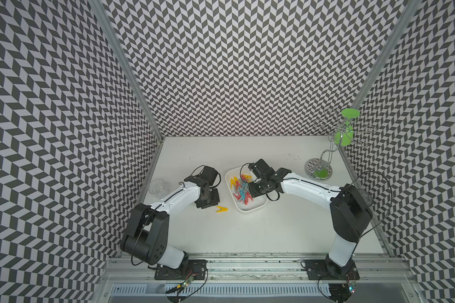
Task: Put the clothespins into the storage box
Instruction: Place the clothespin in the storage box, then pick up the clothespin from the center of the board.
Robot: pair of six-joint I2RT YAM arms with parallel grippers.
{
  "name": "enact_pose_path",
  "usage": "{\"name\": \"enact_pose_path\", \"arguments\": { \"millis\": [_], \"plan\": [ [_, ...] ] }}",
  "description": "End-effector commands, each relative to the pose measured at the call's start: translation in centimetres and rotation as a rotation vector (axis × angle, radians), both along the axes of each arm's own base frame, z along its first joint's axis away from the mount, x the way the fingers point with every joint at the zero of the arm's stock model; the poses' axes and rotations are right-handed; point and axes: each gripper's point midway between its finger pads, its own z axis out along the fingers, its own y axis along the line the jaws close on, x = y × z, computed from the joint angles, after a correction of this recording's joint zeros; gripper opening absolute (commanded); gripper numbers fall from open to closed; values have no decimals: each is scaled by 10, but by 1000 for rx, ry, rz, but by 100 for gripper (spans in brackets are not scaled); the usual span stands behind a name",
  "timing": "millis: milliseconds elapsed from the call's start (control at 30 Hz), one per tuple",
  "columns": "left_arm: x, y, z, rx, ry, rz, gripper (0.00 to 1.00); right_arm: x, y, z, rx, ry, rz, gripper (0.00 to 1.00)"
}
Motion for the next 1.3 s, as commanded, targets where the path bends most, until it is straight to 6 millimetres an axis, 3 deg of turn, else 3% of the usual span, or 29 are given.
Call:
{"name": "enact_pose_path", "arguments": {
  "millis": [0, 100, 200, 433, 567, 800, 1267],
  "plan": [
    [-3, -5, 1, -19, -20, 4, 36, 9, 8, -9, 13, -19, 10, 9],
    [-8, -10, -1, -27, -14, -3, 37, 10, 9, -15, 2, -15, 9, 14],
    [-10, -14, 0, -36, -12, -9, 39, 11, 9, -6, 11, -27, 4, 25],
    [-14, -24, 4, -32, -32, -62, 41, 10, -5, 55, 68, -101, -22, 34],
    [-19, -19, -7, 29, -22, -119, 39, 9, -23, 72, 82, -123, -57, 34],
    [-26, -34, -19, 38, 0, -260, 42, 5, -42, 72, 80, -119, -97, 35],
    [-11, -28, -37, 159, 18, -278, 45, 8, -43, 83, 102, -137, -111, 36]
  ]
}}
